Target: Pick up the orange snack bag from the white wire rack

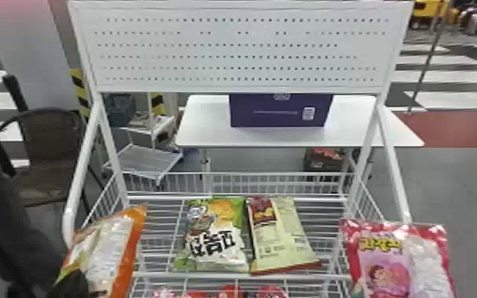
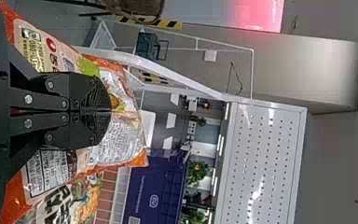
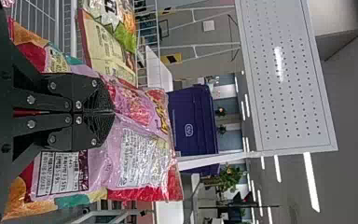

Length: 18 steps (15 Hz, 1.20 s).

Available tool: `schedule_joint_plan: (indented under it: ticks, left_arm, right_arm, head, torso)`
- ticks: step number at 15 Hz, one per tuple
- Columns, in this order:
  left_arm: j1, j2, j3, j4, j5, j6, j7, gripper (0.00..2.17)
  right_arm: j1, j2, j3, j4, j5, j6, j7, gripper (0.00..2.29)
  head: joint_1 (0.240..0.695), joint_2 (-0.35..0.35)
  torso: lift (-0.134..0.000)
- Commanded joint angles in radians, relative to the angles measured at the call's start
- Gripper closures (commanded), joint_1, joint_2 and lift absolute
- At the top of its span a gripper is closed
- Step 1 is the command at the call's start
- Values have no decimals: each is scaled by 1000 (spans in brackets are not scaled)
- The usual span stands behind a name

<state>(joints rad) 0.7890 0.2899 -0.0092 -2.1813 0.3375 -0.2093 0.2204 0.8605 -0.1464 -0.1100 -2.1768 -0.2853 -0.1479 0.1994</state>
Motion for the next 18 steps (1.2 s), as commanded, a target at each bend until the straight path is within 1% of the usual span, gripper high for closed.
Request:
schedule_joint_plan:
  ticks: [1, 18]
  left_arm:
    - [3, 0, 0, -2, 0, 0, -1, 1659]
    - [12, 2, 0, 0, -5, -12, 1, 1659]
  right_arm:
    - [0, -1, 1, -1, 0, 0, 0, 2162]
    - [8, -5, 3, -8, 0, 0, 0, 2162]
  head:
    - [499, 0]
    - [499, 0]
  torso:
    - [0]
    - [0]
